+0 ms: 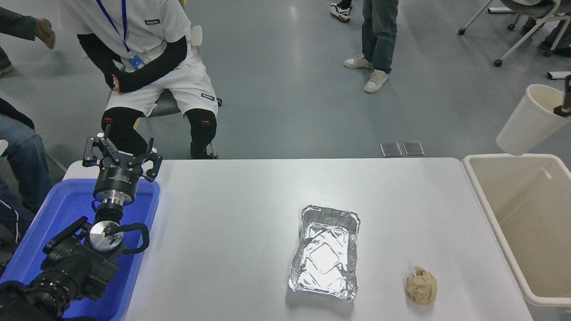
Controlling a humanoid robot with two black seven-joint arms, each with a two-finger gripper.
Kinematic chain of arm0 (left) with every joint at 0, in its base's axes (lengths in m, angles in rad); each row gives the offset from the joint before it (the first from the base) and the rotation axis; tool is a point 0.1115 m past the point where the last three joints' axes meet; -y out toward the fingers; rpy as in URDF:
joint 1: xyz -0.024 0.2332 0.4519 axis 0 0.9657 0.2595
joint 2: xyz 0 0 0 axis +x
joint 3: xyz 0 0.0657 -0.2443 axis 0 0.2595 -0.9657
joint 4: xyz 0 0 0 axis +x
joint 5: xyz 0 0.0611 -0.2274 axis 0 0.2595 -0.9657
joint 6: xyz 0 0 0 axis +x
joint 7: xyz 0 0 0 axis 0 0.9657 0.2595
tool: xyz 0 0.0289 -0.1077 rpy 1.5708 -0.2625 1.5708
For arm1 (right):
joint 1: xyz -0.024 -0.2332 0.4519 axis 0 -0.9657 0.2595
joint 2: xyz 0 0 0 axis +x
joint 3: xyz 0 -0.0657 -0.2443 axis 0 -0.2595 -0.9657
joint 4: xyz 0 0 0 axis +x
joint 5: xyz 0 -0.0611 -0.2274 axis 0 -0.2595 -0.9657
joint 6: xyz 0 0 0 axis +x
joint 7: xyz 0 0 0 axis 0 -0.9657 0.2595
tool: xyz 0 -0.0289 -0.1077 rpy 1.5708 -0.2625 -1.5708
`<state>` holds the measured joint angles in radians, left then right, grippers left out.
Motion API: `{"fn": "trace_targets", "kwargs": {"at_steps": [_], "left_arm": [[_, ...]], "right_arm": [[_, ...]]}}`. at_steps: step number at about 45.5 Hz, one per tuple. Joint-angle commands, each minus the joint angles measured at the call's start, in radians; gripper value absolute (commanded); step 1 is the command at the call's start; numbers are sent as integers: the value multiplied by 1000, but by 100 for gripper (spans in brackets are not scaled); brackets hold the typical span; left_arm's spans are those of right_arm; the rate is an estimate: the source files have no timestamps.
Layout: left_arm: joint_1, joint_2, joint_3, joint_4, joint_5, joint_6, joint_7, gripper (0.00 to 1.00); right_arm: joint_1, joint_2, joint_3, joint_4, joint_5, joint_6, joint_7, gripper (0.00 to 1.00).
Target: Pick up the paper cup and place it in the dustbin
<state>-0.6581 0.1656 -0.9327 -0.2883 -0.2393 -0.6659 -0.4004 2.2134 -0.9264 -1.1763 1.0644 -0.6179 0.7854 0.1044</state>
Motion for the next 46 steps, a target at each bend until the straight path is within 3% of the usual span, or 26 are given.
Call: {"fn": "trace_targets", "kwargs": {"at_steps": [1,25,46], "left_arm": [[0,0,0,0,0,0,0,99],[0,0,0,0,0,2,0,99],[0,0,0,0,0,0,0,99]], "right_arm": [[-21,-100,0,-20,-63,0,-11,0],[-280,-158,73,-241,-57,0,-9,0],[-676,-204,504,-403,-54,0,-9,0]]}}
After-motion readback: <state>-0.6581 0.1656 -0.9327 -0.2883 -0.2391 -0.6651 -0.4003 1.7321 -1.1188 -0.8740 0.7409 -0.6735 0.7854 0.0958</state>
